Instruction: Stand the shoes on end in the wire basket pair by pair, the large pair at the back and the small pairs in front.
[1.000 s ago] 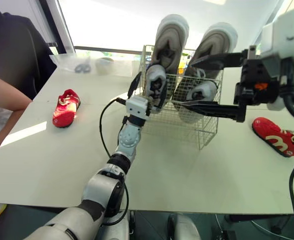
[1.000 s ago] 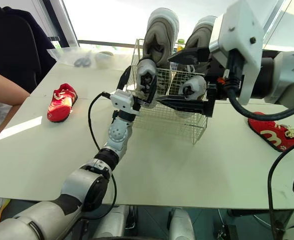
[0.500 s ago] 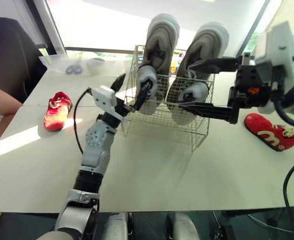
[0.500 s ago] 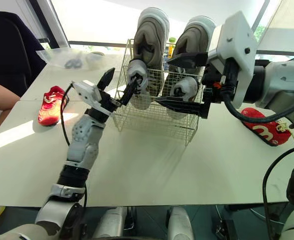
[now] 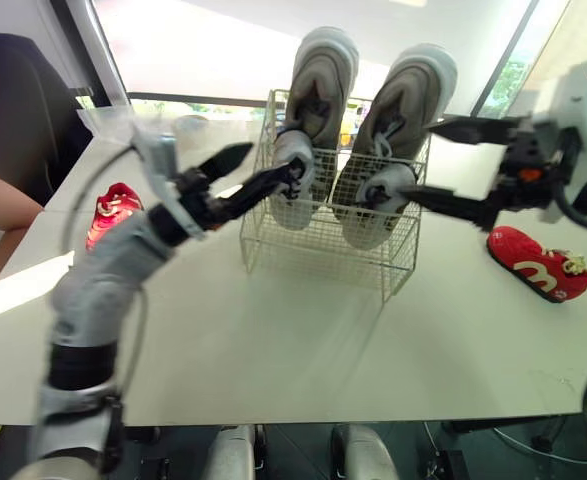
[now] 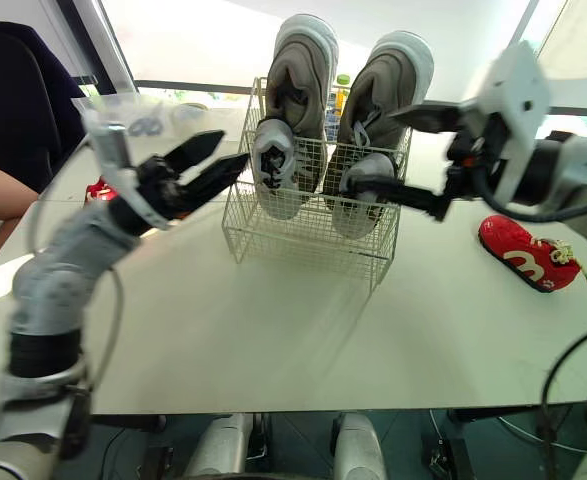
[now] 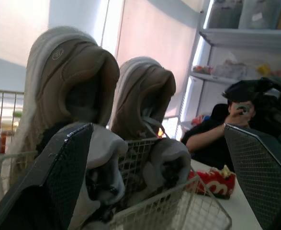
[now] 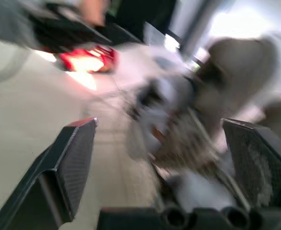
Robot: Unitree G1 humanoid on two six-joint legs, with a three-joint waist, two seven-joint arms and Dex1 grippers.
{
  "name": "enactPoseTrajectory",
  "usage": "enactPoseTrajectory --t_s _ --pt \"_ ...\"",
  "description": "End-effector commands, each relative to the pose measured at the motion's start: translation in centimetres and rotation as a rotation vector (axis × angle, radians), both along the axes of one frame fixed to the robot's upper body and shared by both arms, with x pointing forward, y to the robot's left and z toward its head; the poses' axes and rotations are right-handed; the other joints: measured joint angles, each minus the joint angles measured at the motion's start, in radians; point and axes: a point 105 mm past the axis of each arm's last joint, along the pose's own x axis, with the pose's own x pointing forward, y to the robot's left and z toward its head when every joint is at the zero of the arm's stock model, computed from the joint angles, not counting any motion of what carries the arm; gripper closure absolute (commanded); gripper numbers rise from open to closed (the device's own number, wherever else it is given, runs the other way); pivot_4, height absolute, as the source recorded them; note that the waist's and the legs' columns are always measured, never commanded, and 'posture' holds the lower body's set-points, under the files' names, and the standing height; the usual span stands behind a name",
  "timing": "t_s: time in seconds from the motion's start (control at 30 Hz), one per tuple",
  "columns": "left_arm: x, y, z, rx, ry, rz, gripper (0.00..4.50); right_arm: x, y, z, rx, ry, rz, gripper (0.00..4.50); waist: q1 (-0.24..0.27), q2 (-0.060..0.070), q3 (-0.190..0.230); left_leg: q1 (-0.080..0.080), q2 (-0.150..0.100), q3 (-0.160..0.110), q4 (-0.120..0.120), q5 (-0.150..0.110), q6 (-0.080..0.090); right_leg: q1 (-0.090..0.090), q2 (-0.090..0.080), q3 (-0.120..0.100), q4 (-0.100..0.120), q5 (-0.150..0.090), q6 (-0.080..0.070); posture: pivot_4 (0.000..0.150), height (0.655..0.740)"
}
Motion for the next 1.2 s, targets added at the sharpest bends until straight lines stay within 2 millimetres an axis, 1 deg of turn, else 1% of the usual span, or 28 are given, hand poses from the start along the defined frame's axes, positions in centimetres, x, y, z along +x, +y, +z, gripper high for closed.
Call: enactPoseTrajectory --t_s 0.03,0.1,0.13,0.2,0.23,0.27,0.33,0.47,0.6,0.83,1.0,1.2 --pt "-1.6 0.3 1.2 0.042 0.019 -0.105 0.03 0.8 -5.9 0.4 -0.001 -0.064 -0.258 0.0 0.007 0.0 0.0 0.0 0.0 0.0 0.0 -0.001 -0.001 0.0 0.0 0.0 -0.001 0.0 0.0 0.15 0.74" --pt "-1.8 0.3 1.1 0.074 0.046 -0.125 0.03 1.0 -8.2 -0.3 0.02 -0.046 -0.332 0.0 0.012 0.0 0.0 0.001 -0.001 0.001 0.0 -0.001 -0.002 0.0 0.0 0.001 -0.002 0.0 0.0 0.15 0.74" --pt "-1.8 0.6 0.9 0.096 0.061 -0.135 0.03 1.3 -10.3 -1.2 0.035 -0.018 -0.41 0.0 0.014 0.001 0.0 0.001 -0.001 0.002 0.0 -0.001 -0.002 0.002 0.0 0.001 -0.001 0.0 0.0 0.15 0.74" --pt "-2.3 0.5 0.0 0.154 0.08 -0.182 0.03 1.7 -14.4 -3.9 0.077 0.066 -0.544 0.0 0.018 0.0 0.001 0.001 -0.001 0.003 0.0 -0.001 -0.002 0.002 0.0 0.002 -0.001 0.0 0.0 0.15 0.74" --pt "-2.4 0.3 -0.4 0.175 0.086 -0.199 0.03 1.8 -16.0 -5.2 0.071 0.102 -0.591 0.0 0.02 0.0 0.001 0.001 -0.001 0.004 0.0 -0.001 -0.003 0.001 0.0 0.001 -0.001 0.0 0.0 0.15 0.74" --pt "-2.6 0.2 -0.8 0.19 0.092 -0.214 0.03 1.9 -17.0 -6.4 0.07 0.138 -0.616 0.0 0.02 0.001 0.001 0.001 -0.001 0.004 0.0 -0.001 -0.003 0.001 0.001 0.001 -0.001 0.0 0.0 0.15 0.74" --pt "-2.9 -0.2 -1.2 0.212 0.102 -0.242 0.03 2.0 -18.5 -8.1 0.08 0.195 -0.646 0.0 0.017 0.001 0.001 0.001 -0.001 0.006 0.0 -0.001 -0.003 0.002 0.0 0.001 -0.001 0.0 0.0 0.15 0.74" --pt "-3.3 -0.7 -1.8 0.233 0.09 -0.258 0.03 2.1 -21.2 -10.7 0.079 0.295 -0.703 0.0 0.003 0.003 0.003 0.001 -0.001 0.007 0.0 -0.001 -0.003 0.001 0.001 0.002 0.0 0.0 0.0 0.15 0.74" --pt "-3.7 -0.9 -2.1 0.236 0.081 -0.247 0.03 2.2 -22.7 -12.1 0.09 0.349 -0.738 0.0 -0.008 0.005 0.004 0.001 -0.001 0.006 -0.001 0.001 -0.001 0.001 0.001 0.002 0.0 0.0 0.001 0.15 0.74" --pt "-4.1 -0.7 -2.4 0.237 0.072 -0.207 0.03 2.0 -24.1 -14.9 0.105 0.465 -0.776 0.0 -0.008 0.006 0.004 0.001 -0.001 0.006 -0.002 0.002 -0.002 0.001 0.001 0.002 0.001 0.0 0.001 0.15 0.74" --pt "-4.3 -0.7 -2.8 0.248 0.063 -0.182 0.03 1.9 -24.2 -16.7 0.091 0.542 -0.784 0.0 -0.008 0.006 0.004 0.001 -0.001 0.006 -0.002 0.002 -0.003 0.001 0.001 0.002 0.0 0.0 0.001 0.15 0.74" --pt "-4.1 -0.7 -3.1 0.277 0.049 -0.15 0.03 2.4 -23.9 -17.6 0.089 0.57 -0.791 0.0 -0.01 0.006 0.005 0.002 -0.001 0.006 -0.002 0.002 -0.004 0.001 0.001 0.002 0.001 0.0 0.001 0.15 0.74"
